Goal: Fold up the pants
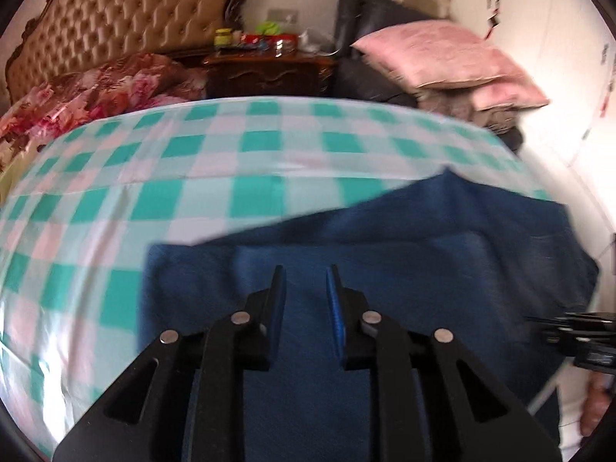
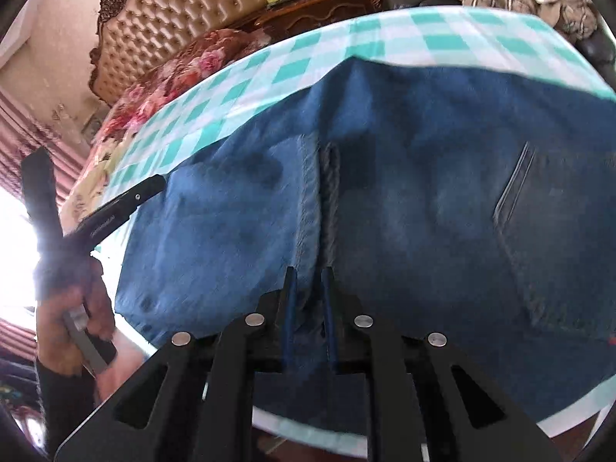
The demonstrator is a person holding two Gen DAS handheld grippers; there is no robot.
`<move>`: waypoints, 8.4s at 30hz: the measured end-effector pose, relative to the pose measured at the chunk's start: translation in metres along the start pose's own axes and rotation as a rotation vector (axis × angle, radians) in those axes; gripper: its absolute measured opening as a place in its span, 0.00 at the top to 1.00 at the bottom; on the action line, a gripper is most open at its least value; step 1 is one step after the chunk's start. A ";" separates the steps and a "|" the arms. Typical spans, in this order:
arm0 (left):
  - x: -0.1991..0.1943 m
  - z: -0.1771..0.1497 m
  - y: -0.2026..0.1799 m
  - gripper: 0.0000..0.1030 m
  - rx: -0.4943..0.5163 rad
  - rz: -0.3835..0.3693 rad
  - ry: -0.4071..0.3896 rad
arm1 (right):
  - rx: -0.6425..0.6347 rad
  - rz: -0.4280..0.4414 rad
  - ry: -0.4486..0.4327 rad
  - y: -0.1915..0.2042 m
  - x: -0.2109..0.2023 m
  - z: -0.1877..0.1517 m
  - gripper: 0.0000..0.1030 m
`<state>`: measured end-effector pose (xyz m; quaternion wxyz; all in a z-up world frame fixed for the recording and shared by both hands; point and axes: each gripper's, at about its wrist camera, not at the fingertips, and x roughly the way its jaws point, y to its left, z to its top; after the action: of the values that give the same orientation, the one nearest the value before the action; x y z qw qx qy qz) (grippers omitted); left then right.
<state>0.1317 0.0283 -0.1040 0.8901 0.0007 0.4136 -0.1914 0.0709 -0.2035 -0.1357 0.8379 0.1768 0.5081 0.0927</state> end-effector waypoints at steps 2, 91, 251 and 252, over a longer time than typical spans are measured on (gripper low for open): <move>-0.008 -0.014 -0.014 0.79 -0.020 -0.038 -0.006 | -0.002 -0.008 0.003 0.000 0.002 -0.003 0.88; -0.073 -0.134 0.097 0.70 -0.348 -0.001 -0.043 | -0.293 -0.323 -0.138 0.094 0.043 0.089 0.84; 0.143 0.123 -0.299 0.74 0.224 -0.101 -0.059 | 0.143 -0.538 -0.305 -0.240 -0.141 -0.015 0.62; 0.136 0.125 -0.287 0.71 0.195 -0.110 -0.053 | 0.145 -0.534 -0.308 -0.240 -0.142 -0.016 0.62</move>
<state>0.2054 -0.3040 -0.0765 0.8845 0.0598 0.3688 -0.2794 -0.0150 -0.4691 -0.1201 0.8848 0.1081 0.4091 -0.1949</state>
